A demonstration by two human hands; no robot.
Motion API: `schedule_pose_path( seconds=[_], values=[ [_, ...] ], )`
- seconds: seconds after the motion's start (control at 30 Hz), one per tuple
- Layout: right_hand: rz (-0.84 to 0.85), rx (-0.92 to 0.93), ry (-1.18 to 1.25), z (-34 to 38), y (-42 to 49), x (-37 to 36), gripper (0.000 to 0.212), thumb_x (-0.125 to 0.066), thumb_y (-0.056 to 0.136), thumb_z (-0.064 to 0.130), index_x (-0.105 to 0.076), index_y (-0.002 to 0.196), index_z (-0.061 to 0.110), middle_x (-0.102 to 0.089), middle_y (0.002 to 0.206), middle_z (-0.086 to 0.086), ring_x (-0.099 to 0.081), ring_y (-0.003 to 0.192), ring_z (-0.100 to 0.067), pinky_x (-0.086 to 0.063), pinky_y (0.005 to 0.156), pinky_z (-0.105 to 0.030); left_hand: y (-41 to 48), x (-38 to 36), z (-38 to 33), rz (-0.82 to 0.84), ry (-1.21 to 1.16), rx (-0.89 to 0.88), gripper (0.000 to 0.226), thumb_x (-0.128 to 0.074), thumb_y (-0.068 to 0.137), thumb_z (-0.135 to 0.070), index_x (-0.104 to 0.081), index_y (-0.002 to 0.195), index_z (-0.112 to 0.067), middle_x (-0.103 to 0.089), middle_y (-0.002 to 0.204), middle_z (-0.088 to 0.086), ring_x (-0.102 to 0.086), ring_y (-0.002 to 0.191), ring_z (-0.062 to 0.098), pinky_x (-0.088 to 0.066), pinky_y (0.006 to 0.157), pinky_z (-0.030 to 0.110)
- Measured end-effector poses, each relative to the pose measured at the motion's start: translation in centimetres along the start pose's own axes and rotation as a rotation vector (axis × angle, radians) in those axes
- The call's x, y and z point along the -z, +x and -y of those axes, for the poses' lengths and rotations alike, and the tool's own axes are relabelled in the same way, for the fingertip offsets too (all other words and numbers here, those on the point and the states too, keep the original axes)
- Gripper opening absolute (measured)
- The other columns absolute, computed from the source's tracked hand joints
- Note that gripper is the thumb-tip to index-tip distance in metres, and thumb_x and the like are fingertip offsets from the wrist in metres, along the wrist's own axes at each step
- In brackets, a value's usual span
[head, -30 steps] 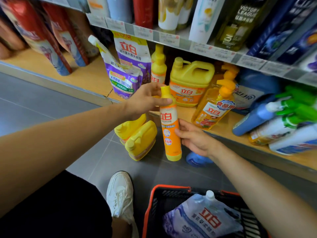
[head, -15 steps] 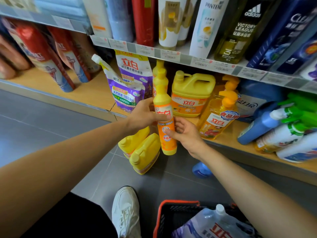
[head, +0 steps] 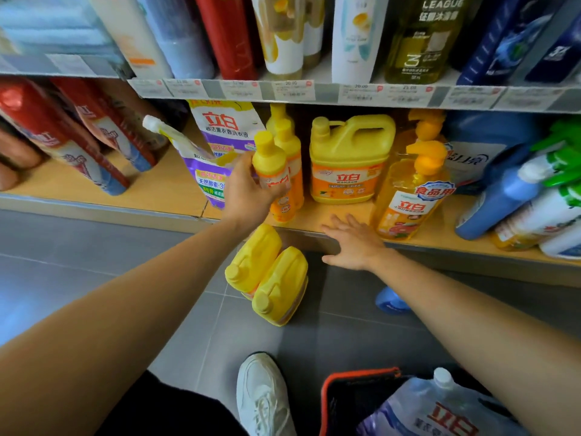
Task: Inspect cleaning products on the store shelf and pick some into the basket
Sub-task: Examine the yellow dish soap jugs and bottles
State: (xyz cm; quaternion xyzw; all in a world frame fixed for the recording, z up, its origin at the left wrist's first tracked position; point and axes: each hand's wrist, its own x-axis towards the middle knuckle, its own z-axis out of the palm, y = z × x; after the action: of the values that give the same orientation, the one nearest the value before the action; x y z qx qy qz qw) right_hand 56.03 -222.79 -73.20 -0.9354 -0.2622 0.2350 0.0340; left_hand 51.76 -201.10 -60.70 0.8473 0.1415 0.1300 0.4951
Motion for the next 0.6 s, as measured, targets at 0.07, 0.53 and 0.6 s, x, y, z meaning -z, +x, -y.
schedule_pose_path(
  seconds=[0.07,0.53,0.6],
  values=[
    [0.002,-0.004,-0.006,0.0,0.1,0.0,0.081,-0.056,0.089,0.063,-0.017,0.156,0.04,-0.004,0.168,0.003,-0.002,0.154,-0.033,-0.018,0.121,-0.053,0.1,-0.6,0.5,-0.01,0.042,-0.007,0.063,-0.086,0.08,-0.024,-0.053,0.133,-0.016,-0.061,0.123,-0.008,-0.058,0.114,0.014,-0.055,0.096,0.039],
    [0.039,-0.031,0.015,0.0,1.0,-0.2,0.083,-0.061,0.088,0.059,-0.018,0.156,0.041,-0.004,0.168,0.003,-0.002,0.154,-0.034,-0.018,0.12,-0.054,2.3,-2.5,1.7,-0.041,0.136,0.004,0.06,-0.083,0.084,-0.028,-0.055,0.134,-0.012,-0.066,0.13,0.005,-0.062,0.12,0.023,-0.056,0.098,0.044],
    [0.037,-0.026,0.026,-0.3,1.1,-0.4,0.084,-0.062,0.087,0.059,-0.018,0.156,0.041,-0.004,0.168,0.004,-0.001,0.154,-0.034,-0.016,0.12,-0.054,2.6,-2.4,1.8,-0.022,0.166,0.018,0.058,-0.081,0.085,-0.032,-0.057,0.133,-0.011,-0.067,0.129,0.005,-0.063,0.119,0.023,-0.056,0.098,0.044]
  ],
)
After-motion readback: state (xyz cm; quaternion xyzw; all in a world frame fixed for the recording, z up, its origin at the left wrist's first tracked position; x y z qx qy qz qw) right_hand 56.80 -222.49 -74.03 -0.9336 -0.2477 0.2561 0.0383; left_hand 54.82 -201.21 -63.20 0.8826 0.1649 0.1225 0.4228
